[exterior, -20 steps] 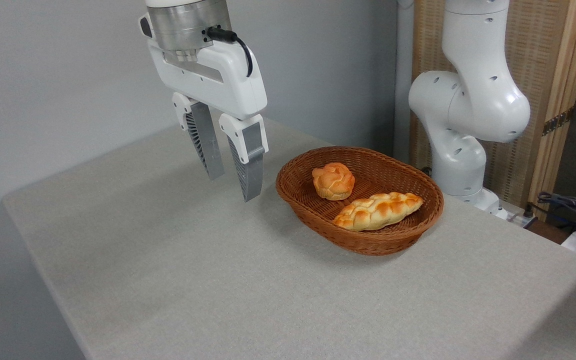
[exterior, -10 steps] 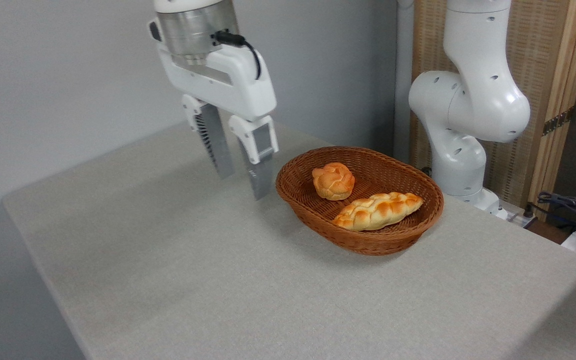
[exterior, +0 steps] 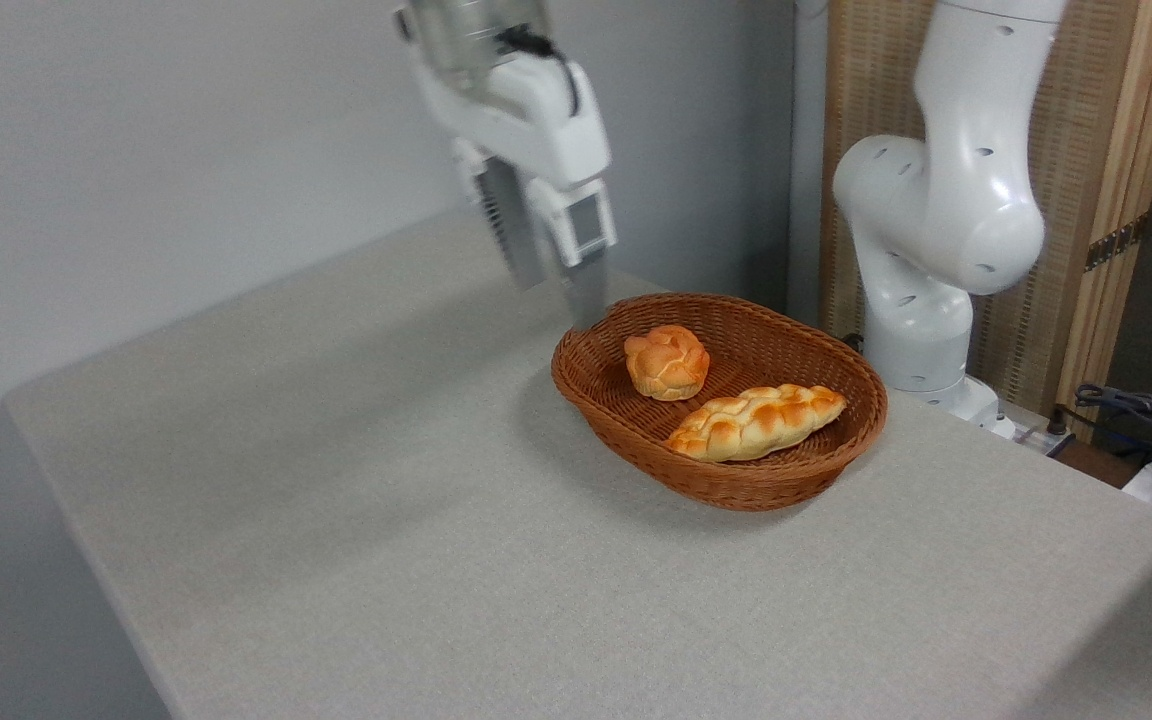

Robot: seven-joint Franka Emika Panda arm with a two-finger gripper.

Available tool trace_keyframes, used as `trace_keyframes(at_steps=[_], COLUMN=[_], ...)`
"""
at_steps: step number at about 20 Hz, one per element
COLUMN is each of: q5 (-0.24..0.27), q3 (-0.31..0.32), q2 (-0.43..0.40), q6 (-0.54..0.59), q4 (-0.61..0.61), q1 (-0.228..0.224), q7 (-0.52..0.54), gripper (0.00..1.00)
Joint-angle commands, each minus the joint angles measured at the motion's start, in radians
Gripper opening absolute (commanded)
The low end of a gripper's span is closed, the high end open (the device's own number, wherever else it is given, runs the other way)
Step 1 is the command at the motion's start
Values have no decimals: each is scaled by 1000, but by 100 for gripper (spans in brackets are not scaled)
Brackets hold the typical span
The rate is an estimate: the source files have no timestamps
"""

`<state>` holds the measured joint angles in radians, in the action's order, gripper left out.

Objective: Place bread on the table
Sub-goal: 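Move the open gripper over the basket and lower it onto the round bun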

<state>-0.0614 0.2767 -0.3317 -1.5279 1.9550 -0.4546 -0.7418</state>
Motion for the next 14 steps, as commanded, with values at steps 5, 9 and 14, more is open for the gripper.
trace_keyframes(at_steps=[5, 9, 14], q5=[-90, -90, -89], q3=[156, 69, 68], q2=[-132, -135, -122], q6=[40, 5, -102], q4=[209, 353, 447], q1=[-340, -370, -407], q7=[-13, -36, -33], gripper=[100, 100, 100])
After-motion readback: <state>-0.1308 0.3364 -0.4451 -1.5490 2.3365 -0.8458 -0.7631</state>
